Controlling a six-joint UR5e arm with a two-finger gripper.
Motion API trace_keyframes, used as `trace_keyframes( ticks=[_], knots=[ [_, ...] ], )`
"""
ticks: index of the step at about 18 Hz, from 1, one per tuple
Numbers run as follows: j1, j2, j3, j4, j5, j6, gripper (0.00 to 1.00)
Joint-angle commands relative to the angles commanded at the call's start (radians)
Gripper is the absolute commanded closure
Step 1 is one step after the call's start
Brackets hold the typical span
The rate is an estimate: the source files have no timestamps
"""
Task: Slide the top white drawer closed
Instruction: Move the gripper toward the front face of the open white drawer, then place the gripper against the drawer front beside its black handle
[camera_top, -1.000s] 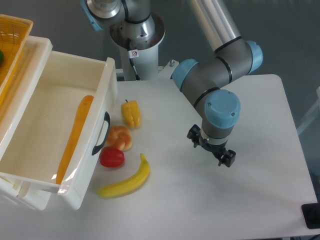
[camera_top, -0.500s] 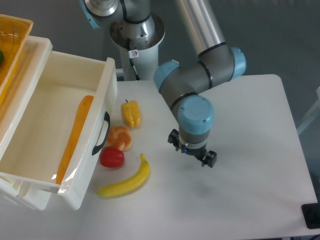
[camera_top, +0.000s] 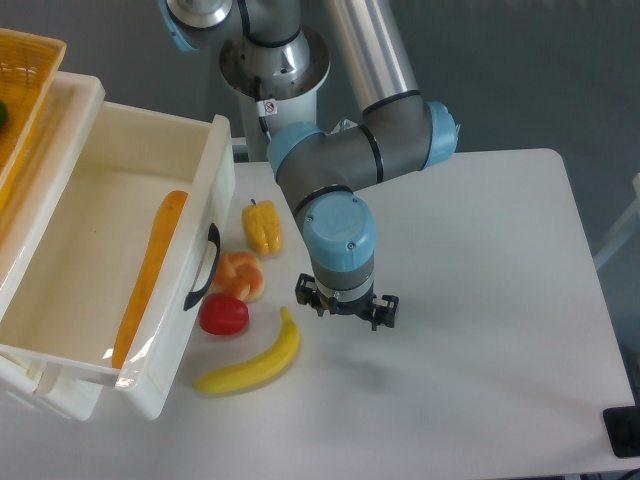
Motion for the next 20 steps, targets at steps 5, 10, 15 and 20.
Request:
trace_keyframes(
  ticks=[5, 10, 15, 20],
  knots=[
    [0.020, 0.048, -0.006, -0.023, -0.211, -0.003, 1.00],
    [0.020, 0.092, -0.008, -0.242, -0.351, 0.145, 1.00],
    [0.014, 0.121, -0.009, -0.344, -0.448, 0.167, 1.00],
    [0.002, 0.140, -0.009, -0.368, -0.532, 0.167, 1.00]
  ],
)
